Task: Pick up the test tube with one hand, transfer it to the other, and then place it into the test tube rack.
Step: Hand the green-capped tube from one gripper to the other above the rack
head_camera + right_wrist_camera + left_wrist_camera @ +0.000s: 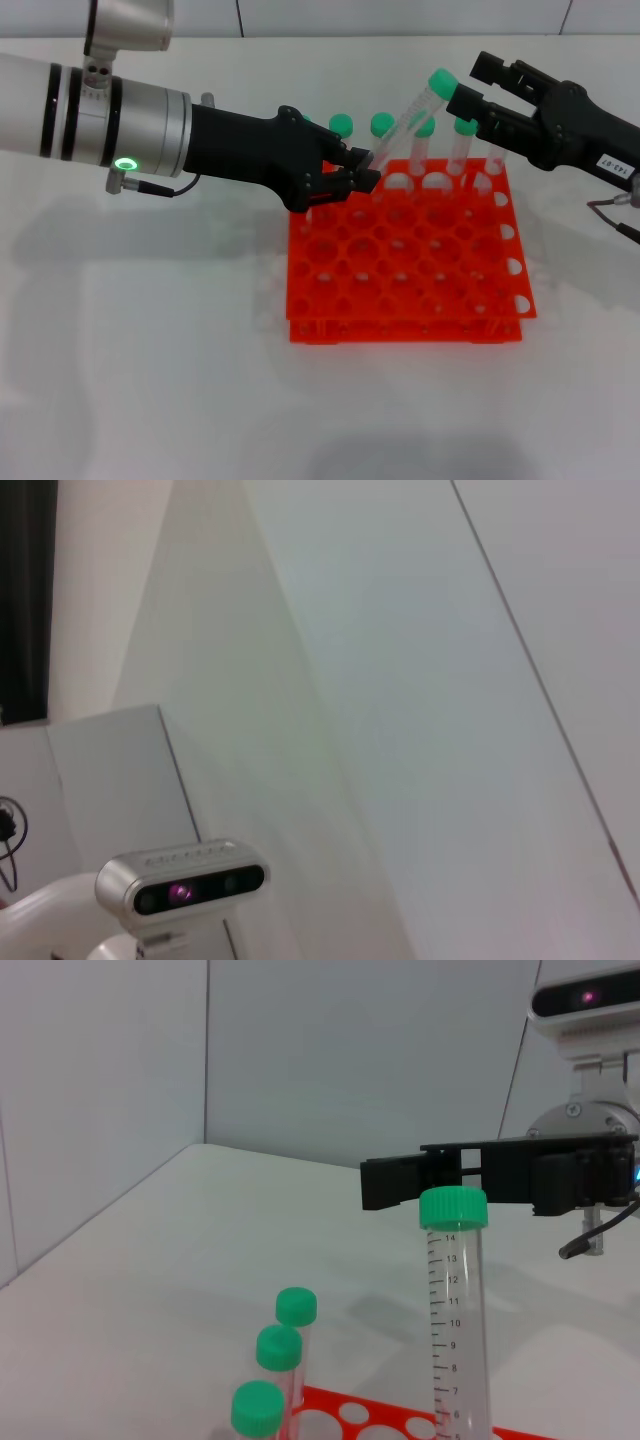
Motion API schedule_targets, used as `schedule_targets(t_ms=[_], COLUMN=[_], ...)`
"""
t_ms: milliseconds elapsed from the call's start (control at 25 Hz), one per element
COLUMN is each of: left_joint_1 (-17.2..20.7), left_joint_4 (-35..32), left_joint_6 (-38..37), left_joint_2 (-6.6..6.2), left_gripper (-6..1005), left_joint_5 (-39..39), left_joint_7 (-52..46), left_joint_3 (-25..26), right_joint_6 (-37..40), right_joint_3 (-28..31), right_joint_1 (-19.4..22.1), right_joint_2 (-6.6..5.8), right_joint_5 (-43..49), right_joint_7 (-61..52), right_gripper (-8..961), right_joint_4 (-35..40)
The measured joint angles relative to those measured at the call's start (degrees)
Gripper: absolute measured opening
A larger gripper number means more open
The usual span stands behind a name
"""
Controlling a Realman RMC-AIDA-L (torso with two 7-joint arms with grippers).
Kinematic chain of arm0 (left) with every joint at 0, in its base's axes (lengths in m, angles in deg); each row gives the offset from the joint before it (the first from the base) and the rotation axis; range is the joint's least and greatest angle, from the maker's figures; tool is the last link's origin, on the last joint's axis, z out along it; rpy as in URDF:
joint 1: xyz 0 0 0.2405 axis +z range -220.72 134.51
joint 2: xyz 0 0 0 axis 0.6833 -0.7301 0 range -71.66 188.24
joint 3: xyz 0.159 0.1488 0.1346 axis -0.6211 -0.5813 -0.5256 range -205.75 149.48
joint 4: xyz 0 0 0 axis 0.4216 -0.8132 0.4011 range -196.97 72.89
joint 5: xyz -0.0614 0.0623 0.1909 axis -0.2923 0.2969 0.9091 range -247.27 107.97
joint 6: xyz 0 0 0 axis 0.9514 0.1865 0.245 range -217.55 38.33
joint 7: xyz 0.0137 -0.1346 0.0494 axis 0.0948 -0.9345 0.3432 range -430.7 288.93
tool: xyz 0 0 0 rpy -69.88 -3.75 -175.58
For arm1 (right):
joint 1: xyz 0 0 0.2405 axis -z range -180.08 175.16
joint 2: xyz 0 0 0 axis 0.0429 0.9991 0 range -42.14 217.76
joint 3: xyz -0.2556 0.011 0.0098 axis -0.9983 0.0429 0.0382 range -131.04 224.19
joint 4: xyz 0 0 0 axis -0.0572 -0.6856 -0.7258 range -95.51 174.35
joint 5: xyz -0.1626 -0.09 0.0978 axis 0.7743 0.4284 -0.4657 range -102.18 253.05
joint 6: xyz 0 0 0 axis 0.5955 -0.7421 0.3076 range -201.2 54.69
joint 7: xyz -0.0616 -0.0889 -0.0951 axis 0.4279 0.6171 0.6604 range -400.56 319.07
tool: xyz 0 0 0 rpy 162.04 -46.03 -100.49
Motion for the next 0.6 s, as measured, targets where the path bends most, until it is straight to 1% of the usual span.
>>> schedule_targets(t_ms=[320, 600], left_joint_1=[-0.21, -0.6], left_joint_4=[-0.09, 0.2], left_joint_6=[0.0, -0.01], left_joint_2=[0.14, 0.18], left_gripper=[221, 223], left_joint_5=[0.0, 0.0], left_joint_7=[0.01, 0.06], left_joint_3=[0.0, 0.0], right_joint_6=[-0.17, -0.21], right_joint_3=[0.32, 0.2], right_joint_1=[-1.39, -1.84], right_joint_2=[0.02, 0.02], right_joint_5=[-1.25, -2.15], right_joint_7=[4.07, 5.85], right_gripper=[779, 778], right_joint_4=[-4.57, -6.27])
